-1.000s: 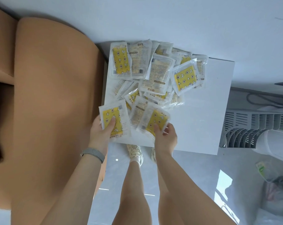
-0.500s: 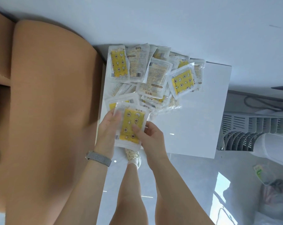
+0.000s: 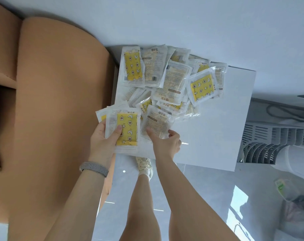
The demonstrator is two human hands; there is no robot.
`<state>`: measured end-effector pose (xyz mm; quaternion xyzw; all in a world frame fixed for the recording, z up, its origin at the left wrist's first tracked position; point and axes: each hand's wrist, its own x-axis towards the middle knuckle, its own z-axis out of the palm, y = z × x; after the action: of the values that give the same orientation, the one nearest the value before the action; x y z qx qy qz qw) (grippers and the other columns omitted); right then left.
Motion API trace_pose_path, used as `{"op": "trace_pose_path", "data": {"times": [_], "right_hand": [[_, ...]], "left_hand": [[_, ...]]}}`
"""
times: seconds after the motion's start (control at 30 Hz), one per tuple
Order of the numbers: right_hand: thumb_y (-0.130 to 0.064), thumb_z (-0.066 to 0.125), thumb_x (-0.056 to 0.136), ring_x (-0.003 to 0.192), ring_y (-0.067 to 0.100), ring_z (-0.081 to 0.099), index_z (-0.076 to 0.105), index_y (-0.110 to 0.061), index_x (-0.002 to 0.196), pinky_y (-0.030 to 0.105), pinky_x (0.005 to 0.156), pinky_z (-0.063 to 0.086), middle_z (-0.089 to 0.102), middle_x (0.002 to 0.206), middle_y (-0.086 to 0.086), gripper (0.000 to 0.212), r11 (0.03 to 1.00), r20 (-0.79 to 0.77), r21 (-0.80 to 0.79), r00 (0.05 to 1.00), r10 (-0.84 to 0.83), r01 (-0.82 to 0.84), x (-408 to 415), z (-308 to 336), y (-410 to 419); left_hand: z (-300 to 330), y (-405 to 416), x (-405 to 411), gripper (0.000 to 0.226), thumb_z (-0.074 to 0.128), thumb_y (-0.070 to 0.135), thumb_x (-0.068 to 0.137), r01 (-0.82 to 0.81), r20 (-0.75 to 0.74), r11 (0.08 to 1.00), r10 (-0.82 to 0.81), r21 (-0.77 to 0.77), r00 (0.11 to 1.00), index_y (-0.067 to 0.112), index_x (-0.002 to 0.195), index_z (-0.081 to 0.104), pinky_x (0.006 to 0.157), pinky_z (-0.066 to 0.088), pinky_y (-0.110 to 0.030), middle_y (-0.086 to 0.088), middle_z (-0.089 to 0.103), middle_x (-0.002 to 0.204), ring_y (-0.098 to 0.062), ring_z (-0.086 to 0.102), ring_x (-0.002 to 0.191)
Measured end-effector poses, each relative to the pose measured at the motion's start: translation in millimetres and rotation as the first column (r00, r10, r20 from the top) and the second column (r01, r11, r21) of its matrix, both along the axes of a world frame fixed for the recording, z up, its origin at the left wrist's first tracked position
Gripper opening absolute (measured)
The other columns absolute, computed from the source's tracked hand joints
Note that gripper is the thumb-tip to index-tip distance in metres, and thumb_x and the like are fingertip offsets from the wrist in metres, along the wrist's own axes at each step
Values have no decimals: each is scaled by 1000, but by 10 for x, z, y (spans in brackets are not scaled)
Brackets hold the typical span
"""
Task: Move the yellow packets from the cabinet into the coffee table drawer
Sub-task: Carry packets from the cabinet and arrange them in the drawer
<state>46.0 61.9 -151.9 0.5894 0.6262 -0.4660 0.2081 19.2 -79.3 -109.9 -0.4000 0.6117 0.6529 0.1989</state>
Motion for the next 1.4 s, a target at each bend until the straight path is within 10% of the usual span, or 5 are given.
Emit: {"op": "trace_pose_path", "data": {"times": [0.3,0.67,0.87,1.1,1.4], "right_hand": [[-36,85,70,77,10,61,55,-20,99,18,58,43,64,89,-5,44,1000,-51,0,999,-19,19,67,-63,255],[-27,74,84,86,24,62,53,-10,88,26,67,46,67,88,9,28,985,-150,74,975,163,-154,427,0,716],[-18,70,87,65,2,54,56,-22,76,16,63,41,60,74,-10,18,979,-306,-14,933,188,-202,381,209,1094],[-8,61,89,75,10,53,59,-23,82,18,63,41,56,91,-5,17,856,-385,517,888,253,-19,314,359,1582],[-4,50,93,112,22,43,66,-14,97,28,74,36,53,112,1,19,644,-15,435,710,704,-629,436,-238,1563]], "left_hand": [[3,-69,-81,30,66,9,89,16,11,1000,-16,-25,1000,18,116,63,79,60,-37,-1,73,108,-20,71,96],[-5,218,-123,32,64,7,90,63,14,998,-64,19,998,16,120,62,82,59,-40,-6,72,113,-23,70,100],[-22,233,-121,29,65,8,88,90,7,996,-90,18,996,17,115,63,79,60,-38,-5,73,109,-21,71,97],[-24,242,-128,27,66,10,88,106,-1,994,-106,-1,994,19,113,63,76,60,-35,0,74,104,-21,72,96],[-11,266,-83,31,66,10,88,112,-6,994,-112,4,994,16,118,61,80,60,-40,-11,70,115,-27,69,102]]}}
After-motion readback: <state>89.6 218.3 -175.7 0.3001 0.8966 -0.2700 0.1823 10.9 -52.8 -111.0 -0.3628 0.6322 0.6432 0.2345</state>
